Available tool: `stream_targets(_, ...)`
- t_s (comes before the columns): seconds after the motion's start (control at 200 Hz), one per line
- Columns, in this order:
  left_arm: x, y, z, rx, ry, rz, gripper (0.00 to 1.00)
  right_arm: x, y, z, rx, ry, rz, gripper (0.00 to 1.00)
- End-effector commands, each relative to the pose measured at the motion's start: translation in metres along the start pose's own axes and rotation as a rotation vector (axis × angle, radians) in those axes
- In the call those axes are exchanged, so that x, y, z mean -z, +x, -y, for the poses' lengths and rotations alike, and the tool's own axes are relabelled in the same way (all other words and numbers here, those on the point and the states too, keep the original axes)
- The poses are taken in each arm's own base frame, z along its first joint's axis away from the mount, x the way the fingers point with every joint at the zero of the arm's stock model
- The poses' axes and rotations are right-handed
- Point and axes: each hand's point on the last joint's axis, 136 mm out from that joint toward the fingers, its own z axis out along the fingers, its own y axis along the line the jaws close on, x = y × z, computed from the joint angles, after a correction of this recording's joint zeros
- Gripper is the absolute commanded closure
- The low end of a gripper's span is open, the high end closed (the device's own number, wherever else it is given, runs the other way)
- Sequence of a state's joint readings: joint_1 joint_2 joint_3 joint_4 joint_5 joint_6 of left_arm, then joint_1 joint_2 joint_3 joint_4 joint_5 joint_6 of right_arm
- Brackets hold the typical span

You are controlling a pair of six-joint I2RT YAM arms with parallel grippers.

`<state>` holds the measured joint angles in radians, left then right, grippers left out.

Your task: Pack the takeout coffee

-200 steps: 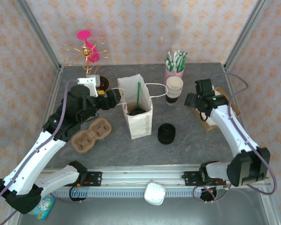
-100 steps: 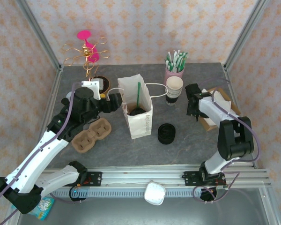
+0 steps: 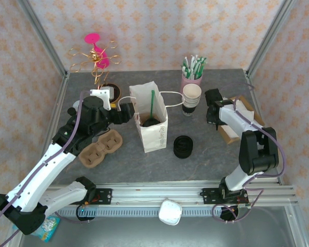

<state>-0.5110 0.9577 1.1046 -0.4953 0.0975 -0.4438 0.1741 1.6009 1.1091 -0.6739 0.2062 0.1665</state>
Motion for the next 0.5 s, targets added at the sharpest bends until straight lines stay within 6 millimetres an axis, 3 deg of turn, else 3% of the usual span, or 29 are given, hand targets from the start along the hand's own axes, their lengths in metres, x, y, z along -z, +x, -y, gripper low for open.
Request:
stream_targets(0.0,0.0,-0.01,0.006,-0.013,0.014,0.033,0.12,0.018,-0.02,0.005,-0.043,-0.027,0.069,0.93)
stream_targets(0.055,0.0,-0.012,0.007,-0.013,0.016,0.036,0.13,0.029,-0.027,0.007,-0.062,-0.044,0.101,1.0)
stream_targets(0.145,0.002,-0.017,0.009,-0.009,0.02,0.048,0.13,0.058,-0.047,0.011,-0.122,-0.101,0.18,1.0)
stream_targets(0.305,0.012,-0.035,0.015,-0.018,0.018,0.084,0.13,0.131,-0.08,0.027,-0.257,-0.221,0.357,1.0)
stream_targets(0.495,0.024,-0.056,0.036,-0.036,0.064,0.115,0.13,0.211,-0.1,0.038,-0.374,-0.401,0.501,1.0)
